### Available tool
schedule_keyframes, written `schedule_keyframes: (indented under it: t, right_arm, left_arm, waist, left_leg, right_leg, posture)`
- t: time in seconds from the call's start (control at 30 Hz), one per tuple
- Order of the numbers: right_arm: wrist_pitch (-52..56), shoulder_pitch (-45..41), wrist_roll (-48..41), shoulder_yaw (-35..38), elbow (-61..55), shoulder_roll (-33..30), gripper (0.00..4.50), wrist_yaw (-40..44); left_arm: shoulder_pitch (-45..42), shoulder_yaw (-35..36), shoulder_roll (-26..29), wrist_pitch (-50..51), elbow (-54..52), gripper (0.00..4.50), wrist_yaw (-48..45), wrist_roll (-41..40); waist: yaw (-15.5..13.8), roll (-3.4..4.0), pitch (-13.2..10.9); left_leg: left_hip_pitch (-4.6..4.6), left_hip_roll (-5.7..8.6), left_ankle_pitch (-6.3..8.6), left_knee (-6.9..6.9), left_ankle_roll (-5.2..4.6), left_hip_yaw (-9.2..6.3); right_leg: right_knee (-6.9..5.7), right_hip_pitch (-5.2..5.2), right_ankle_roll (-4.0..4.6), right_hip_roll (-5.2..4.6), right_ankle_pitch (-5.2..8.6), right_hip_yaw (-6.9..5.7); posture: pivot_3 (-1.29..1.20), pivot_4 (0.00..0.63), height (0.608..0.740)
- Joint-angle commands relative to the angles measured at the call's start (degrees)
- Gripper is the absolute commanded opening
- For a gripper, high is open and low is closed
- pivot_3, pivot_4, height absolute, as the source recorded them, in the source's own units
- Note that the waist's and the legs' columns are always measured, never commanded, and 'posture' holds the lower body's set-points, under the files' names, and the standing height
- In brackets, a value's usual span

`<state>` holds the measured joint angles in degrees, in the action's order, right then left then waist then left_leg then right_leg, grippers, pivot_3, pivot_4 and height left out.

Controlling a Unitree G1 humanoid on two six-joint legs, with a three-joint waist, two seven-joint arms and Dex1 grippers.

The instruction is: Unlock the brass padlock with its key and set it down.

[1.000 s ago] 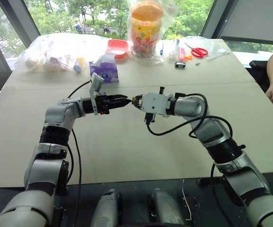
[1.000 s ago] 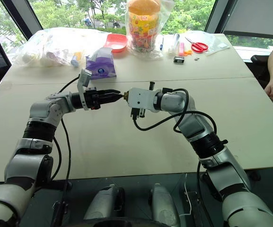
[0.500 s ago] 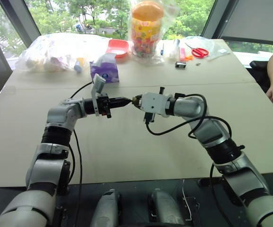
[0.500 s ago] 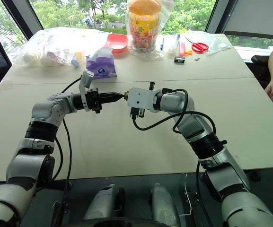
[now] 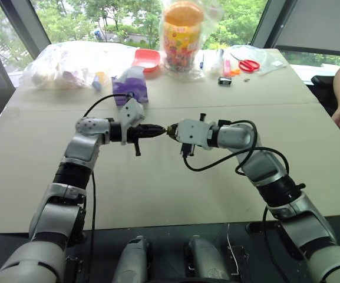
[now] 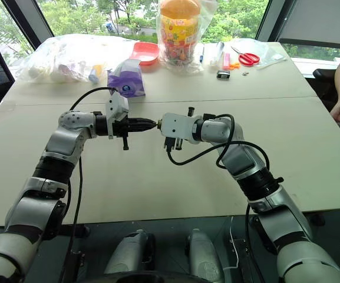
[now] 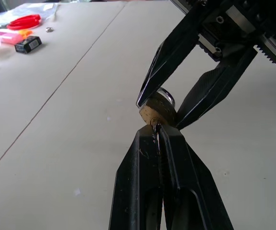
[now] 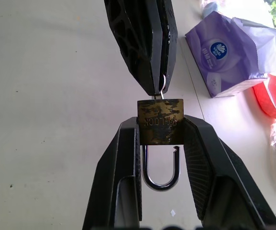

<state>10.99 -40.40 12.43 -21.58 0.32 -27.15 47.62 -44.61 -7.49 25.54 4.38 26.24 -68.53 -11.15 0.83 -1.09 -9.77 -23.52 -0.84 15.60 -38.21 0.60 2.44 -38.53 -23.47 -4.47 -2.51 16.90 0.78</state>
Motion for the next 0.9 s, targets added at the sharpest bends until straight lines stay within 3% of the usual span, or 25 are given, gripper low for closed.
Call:
schedule_keyframes:
  t: [0.03,0.13,0.23,0.37,0.73,0.8,0.9]
  right_arm:
    - [-1.02,-0.70,-0.53,1.02,-4.52,0.62,0.68,-0.29]
    - [-1.28,-0.83,-0.07,1.11,-4.42,0.72,0.68,-0.65]
    - [-1.61,-0.95,0.24,1.28,-4.24,0.69,0.68,-1.11]
    - [-1.87,-0.90,0.39,1.10,-4.12,0.63,0.68,-1.36]
    - [-2.14,-1.22,0.51,1.07,-3.67,1.06,0.68,-1.60]
    - [-2.13,-1.23,0.54,1.04,-3.74,1.18,0.68,-1.71]
    - [-2.06,-1.27,0.58,1.03,-3.90,1.38,0.68,-1.84]
  left_arm:
    - [-0.17,0.41,0.03,8.05,-1.89,0.06,-0.41,-2.27]
    - [-0.95,2.70,0.19,15.29,-1.70,0.06,-0.70,-6.09]
    - [-2.98,6.89,-0.10,22.17,0.56,0.84,0.29,-10.84]
    - [-2.06,6.56,0.19,26.22,-2.43,2.51,-0.33,-12.10]
    - [-1.37,5.59,-0.79,28.26,-3.90,2.51,-0.78,-13.04]
    - [-1.67,5.30,-1.39,26.88,-2.72,1.97,-0.32,-12.34]
    - [-1.64,4.01,-1.67,25.58,-1.95,0.80,-1.06,-11.29]
  waist:
    - [0.02,0.00,0.00]
    - [0.08,0.00,0.00]
    - [0.15,0.00,0.00]
    - [0.16,0.00,0.00]
    - [0.05,0.00,0.00]
    - [0.04,0.00,0.00]
    - [0.04,0.00,0.00]
  left_leg:
    - [0.00,0.00,0.00,0.00,0.00,0.00]
    - [0.00,0.00,0.00,0.00,0.00,0.00]
    - [0.00,-0.01,0.00,0.00,0.00,-0.01]
    - [0.00,-0.01,0.00,-0.01,0.00,-0.02]
    - [0.00,-0.01,-0.01,-0.02,0.01,-0.02]
    - [0.00,-0.01,-0.01,-0.02,0.01,-0.02]
    - [0.00,-0.01,-0.01,-0.02,0.01,-0.02]
  right_leg:
    - [0.00,0.00,0.00,0.00,0.00,0.00]
    - [-0.01,0.00,0.00,0.02,0.00,0.00]
    - [-0.02,0.00,-0.01,0.04,0.00,-0.01]
    - [-0.01,0.00,-0.01,0.05,0.00,-0.01]
    - [-0.02,0.01,-0.01,0.04,0.00,0.00]
    - [-0.02,0.01,-0.01,0.04,0.00,0.00]
    - [-0.02,0.01,-0.01,0.04,0.00,0.00]
  posture:
    - [0.00,0.150,0.740]
    - [0.00,0.150,0.740]
    - [0.00,0.150,0.740]
    - [0.00,0.150,0.740]
    - [0.00,0.150,0.740]
    - [0.00,0.150,0.740]
    - [0.00,0.150,0.740]
